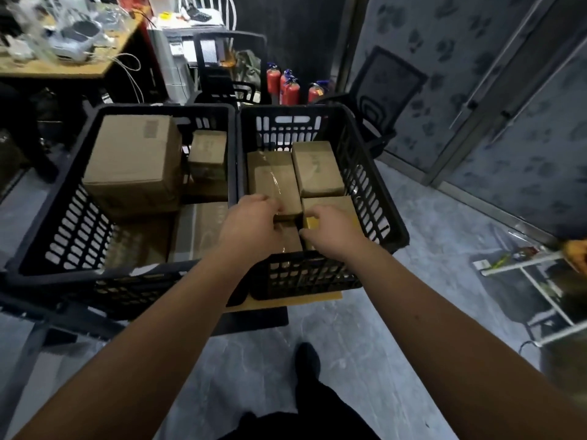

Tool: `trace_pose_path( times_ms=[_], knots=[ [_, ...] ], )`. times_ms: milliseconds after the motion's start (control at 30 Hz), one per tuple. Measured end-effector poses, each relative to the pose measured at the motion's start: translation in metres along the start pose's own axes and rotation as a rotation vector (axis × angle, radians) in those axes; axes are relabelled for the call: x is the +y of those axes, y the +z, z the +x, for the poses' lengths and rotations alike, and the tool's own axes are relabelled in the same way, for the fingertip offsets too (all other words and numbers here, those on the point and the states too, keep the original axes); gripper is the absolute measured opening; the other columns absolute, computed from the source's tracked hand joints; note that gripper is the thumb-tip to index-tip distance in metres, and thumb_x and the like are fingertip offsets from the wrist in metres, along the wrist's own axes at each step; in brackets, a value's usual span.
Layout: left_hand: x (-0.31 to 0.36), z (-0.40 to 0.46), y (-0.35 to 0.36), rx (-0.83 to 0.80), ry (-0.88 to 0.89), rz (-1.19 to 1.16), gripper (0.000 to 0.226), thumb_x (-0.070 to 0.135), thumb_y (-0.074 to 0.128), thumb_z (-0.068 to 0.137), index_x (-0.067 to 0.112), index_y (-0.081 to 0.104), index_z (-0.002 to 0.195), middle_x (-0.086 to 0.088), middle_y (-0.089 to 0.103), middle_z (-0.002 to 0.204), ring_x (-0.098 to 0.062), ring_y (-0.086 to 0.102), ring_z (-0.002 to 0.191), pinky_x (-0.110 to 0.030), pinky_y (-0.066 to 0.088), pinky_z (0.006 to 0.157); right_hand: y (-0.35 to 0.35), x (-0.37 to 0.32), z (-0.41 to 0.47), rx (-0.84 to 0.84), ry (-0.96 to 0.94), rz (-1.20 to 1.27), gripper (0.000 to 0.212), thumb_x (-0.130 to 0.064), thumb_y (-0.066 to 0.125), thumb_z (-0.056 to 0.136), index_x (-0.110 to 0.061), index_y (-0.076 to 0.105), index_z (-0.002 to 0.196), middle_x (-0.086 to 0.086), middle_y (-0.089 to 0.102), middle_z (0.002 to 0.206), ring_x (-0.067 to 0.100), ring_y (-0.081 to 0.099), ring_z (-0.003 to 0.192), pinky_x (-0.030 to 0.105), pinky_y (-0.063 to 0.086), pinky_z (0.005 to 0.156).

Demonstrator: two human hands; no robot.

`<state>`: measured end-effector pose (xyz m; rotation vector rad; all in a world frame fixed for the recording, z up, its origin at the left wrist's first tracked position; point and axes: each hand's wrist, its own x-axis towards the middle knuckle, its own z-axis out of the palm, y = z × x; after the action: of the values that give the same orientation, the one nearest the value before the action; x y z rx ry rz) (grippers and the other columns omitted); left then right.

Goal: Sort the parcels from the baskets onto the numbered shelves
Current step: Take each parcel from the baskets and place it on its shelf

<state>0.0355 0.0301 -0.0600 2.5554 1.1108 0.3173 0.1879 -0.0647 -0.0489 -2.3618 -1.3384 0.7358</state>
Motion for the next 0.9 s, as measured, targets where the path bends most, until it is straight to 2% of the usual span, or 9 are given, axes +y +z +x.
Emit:
trace_pose_path(
  times_ms=[67, 133, 200, 300, 400, 533, 600, 733, 900],
  knots=[
    [-0.003, 0.017, 0.005, 0.002, -0.005, 0.052, 0.039, 0.018, 0.067, 0.093, 0.026, 0.069, 0.131, 0.002, 0.062, 0.132, -0.024, 0.053, 0.127, -0.046, 0.051, 0.104, 0.009, -0.004, 0.036, -0.106, 0.060, -0.003, 0.025, -0.026, 0.073, 0.095, -0.015, 0.068, 0.117, 0.003, 0.067, 0.100, 0.020, 0.066, 0.091, 0.028, 0.050, 0.062],
    [-0.010, 0.032, 0.010, 0.014, -0.018, 0.106, 0.039, 0.015, 0.068, 0.091, 0.025, 0.072, 0.129, 0.002, 0.064, 0.132, -0.024, 0.054, 0.127, -0.046, 0.050, 0.105, 0.025, -0.004, 0.075, -0.212, 0.086, -0.021, 0.026, -0.026, 0.076, 0.093, -0.011, 0.070, 0.113, 0.006, 0.069, 0.098, 0.024, 0.067, 0.091, 0.029, 0.048, 0.060],
    [-0.017, 0.046, 0.013, 0.024, -0.004, 0.142, 0.038, 0.014, 0.070, 0.089, 0.026, 0.075, 0.125, 0.003, 0.067, 0.130, -0.023, 0.056, 0.125, -0.044, 0.049, 0.105, 0.040, -0.007, 0.106, -0.328, 0.051, -0.089, 0.032, -0.025, 0.075, 0.094, -0.009, 0.070, 0.122, 0.014, 0.072, 0.114, 0.030, 0.068, 0.103, 0.032, 0.053, 0.077],
    [-0.028, 0.063, 0.015, 0.050, 0.008, 0.136, 0.034, 0.015, 0.071, 0.087, 0.026, 0.078, 0.118, 0.003, 0.071, 0.124, -0.022, 0.059, 0.122, -0.044, 0.049, 0.103, 0.060, -0.012, 0.142, -0.453, -0.022, -0.229, 0.044, -0.028, 0.058, 0.105, -0.013, 0.056, 0.146, 0.015, 0.058, 0.147, 0.032, 0.055, 0.134, 0.034, 0.045, 0.103],
    [-0.032, 0.073, 0.016, 0.066, 0.008, 0.146, 0.031, 0.015, 0.070, 0.089, 0.024, 0.079, 0.117, 0.003, 0.071, 0.122, -0.022, 0.059, 0.121, -0.041, 0.048, 0.103, 0.103, -0.001, 0.176, -0.524, -0.028, -0.310, 0.054, -0.034, 0.051, 0.106, -0.019, 0.042, 0.157, 0.012, 0.045, 0.159, 0.032, 0.045, 0.144, 0.039, 0.039, 0.110],
    [-0.039, 0.079, 0.018, 0.083, 0.043, 0.099, 0.029, 0.013, 0.068, 0.090, 0.023, 0.078, 0.116, 0.005, 0.071, 0.119, -0.021, 0.058, 0.120, -0.044, 0.049, 0.101, 0.189, 0.039, 0.234, -0.507, 0.069, -0.455, 0.084, -0.053, 0.051, 0.084, -0.028, 0.025, 0.160, 0.021, 0.039, 0.155, 0.056, 0.040, 0.135, 0.065, 0.041, 0.095],
    [-0.044, 0.080, 0.017, 0.103, 0.048, 0.085, 0.027, 0.014, 0.068, 0.091, 0.022, 0.078, 0.114, 0.006, 0.071, 0.117, -0.020, 0.058, 0.119, -0.044, 0.050, 0.100, 0.196, 0.038, 0.230, -0.522, 0.141, -0.492, 0.076, -0.050, 0.046, 0.093, -0.033, 0.017, 0.160, 0.025, 0.029, 0.156, 0.066, 0.031, 0.130, 0.077, 0.031, 0.087],
    [-0.052, 0.078, 0.013, 0.137, 0.087, 0.041, 0.025, 0.017, 0.069, 0.090, 0.023, 0.079, 0.112, 0.007, 0.071, 0.116, -0.019, 0.059, 0.120, -0.044, 0.048, 0.102, 0.187, 0.023, 0.200, -0.462, 0.201, -0.561, 0.063, -0.045, 0.044, 0.103, -0.032, 0.017, 0.158, 0.024, 0.022, 0.156, 0.064, 0.030, 0.127, 0.078, 0.034, 0.078],
    [-0.068, 0.068, 0.005, 0.126, 0.064, 0.026, 0.028, 0.017, 0.070, 0.091, 0.023, 0.079, 0.116, 0.005, 0.070, 0.123, -0.020, 0.056, 0.126, -0.046, 0.045, 0.109, 0.173, 0.021, 0.183, -0.433, 0.175, -0.550, 0.068, -0.042, 0.053, 0.100, -0.035, 0.015, 0.155, 0.021, 0.013, 0.158, 0.062, 0.025, 0.130, 0.072, 0.044, 0.087]
  ],
)
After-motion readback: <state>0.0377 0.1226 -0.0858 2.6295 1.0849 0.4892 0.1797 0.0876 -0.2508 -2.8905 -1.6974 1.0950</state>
